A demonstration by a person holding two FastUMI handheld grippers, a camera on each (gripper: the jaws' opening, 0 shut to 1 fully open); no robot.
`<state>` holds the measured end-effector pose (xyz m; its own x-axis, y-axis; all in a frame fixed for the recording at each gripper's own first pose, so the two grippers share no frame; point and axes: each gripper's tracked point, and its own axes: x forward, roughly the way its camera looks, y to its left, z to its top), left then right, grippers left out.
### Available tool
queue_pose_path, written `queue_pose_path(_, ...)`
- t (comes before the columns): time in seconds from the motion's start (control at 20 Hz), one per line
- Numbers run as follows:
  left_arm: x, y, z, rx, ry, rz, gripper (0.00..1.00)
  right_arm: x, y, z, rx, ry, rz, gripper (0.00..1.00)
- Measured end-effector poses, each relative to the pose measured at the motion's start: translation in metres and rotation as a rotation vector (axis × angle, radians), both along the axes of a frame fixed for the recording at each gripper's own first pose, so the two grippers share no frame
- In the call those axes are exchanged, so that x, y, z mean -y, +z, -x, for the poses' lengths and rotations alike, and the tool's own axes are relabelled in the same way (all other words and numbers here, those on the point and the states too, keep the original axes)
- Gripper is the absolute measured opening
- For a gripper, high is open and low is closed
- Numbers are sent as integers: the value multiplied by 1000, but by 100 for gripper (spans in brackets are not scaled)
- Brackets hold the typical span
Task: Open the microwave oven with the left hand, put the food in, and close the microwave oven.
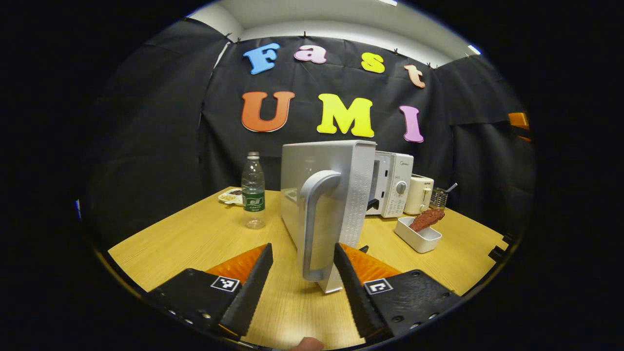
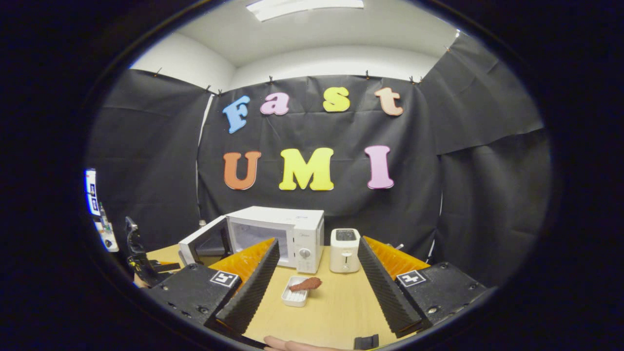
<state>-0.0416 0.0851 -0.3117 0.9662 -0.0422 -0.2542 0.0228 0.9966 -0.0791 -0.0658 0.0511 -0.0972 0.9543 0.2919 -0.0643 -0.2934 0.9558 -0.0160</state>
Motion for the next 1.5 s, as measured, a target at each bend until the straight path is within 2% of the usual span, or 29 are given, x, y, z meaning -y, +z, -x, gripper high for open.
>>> queue_pose_path(0.05,-11,4,10,6,23,2,69,-4,-1,0,-5,6,-3,100)
queue_pose_path(0.1,-22,6,19,4,53,-6,85,-8,-3,0,-11,11,-6,100)
queue_pose_path(0.2,-32,14,32,9,78,-20,84,-16,-5,1,-19,23,-4,100)
queue_pose_path(0.3,-29,26,44,20,65,-22,85,-22,-7,1,-21,29,4,100)
queue_pose_path(0.35,-28,33,50,25,65,-29,86,-25,-8,1,-21,32,11,95)
queue_pose_path(0.4,-31,40,51,39,72,-36,91,-26,-9,2,-21,34,17,100)
queue_pose_path(0.45,-30,48,54,52,75,-38,92,-28,-10,2,-20,37,22,100)
queue_pose_path(0.5,-29,55,54,55,79,-39,81,-29,-12,0,-20,40,26,100)
queue_pose_path(0.55,-26,62,55,58,81,-42,92,-29,-13,-3,-18,39,29,100)
queue_pose_path(0.6,-25,71,54,68,88,-46,92,-28,-13,-5,-15,36,26,95)
queue_pose_path(0.65,-24,79,53,75,89,-50,92,-27,-14,-10,-17,30,24,95)
queue_pose_path(0.7,-21,86,52,74,90,-52,92,-25,-18,-16,-26,27,26,100)
queue_pose_path(0.85,-10,113,42,92,79,-65,92,-22,-28,-37,-66,19,31,100)
queue_pose_path(1.1,20,151,14,116,31,-129,92,-17,-55,-78,-164,12,52,100)
queue_pose_path(1.15,26,160,7,143,24,-146,92,-17,-61,-87,-186,17,58,95)
queue_pose_path(1.2,29,169,-3,167,24,-161,92,-17,-67,-97,-206,19,66,100)
queue_pose_path(1.35,47,185,-25,216,8,-183,93,-15,-94,-130,-297,34,86,100)
queue_pose_path(1.4,54,186,-33,216,4,-181,85,-17,-107,-139,-347,52,84,100)
queue_pose_path(1.45,61,186,-39,212,-5,-172,94,-18,-124,-148,-409,73,75,100)
queue_pose_path(1.5,68,186,-46,207,-20,-161,95,-18,-140,-158,-475,94,61,100)
